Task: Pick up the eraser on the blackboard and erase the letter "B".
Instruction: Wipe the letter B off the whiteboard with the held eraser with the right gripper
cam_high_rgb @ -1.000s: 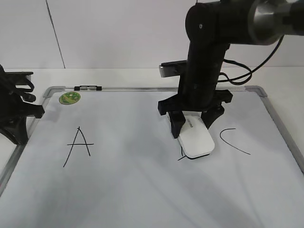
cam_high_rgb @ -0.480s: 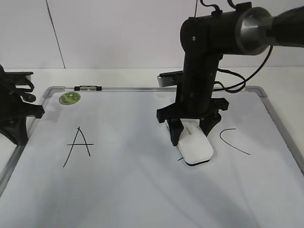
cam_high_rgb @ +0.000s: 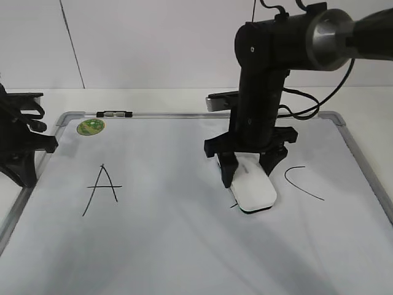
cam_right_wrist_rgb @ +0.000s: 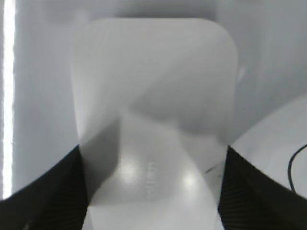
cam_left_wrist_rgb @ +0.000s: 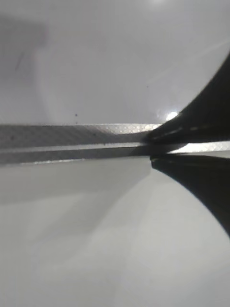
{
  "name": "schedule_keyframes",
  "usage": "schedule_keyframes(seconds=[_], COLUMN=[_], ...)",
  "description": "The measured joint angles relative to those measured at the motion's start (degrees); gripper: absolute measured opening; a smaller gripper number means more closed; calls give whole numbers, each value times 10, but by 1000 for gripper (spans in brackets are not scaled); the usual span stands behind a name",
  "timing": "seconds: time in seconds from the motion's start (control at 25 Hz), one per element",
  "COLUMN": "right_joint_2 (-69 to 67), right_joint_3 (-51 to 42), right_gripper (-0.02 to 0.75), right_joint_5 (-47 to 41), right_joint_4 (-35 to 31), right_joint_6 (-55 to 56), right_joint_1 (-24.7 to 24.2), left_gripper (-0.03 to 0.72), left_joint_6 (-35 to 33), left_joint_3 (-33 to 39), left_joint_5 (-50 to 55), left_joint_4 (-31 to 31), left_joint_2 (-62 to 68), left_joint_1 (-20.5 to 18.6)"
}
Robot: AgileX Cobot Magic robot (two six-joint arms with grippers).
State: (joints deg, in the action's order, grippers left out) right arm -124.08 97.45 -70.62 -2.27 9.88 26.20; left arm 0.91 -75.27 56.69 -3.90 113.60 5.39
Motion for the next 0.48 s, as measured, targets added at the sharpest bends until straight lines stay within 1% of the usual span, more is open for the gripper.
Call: schedule_keyframes(seconds=[0.16, 0.32, 0.48], right_joint_2=[-1, -1, -1], right_joint_3=[1, 1, 2], right_gripper=[540, 540, 540], right_joint_5=[0, 0, 0], right_joint_4=[-1, -1, 0], right_joint_6=[2, 7, 8], right_joint_1=[-12, -36, -50], left_gripper=[31, 32, 32], left_joint_6=[0, 0, 0], left_joint_3=[-1, -1, -1], left_joint_5=[0, 0, 0], left_joint_4=[0, 0, -1], left_joint_2=[0, 0, 0], left_joint_1=[0, 0, 0])
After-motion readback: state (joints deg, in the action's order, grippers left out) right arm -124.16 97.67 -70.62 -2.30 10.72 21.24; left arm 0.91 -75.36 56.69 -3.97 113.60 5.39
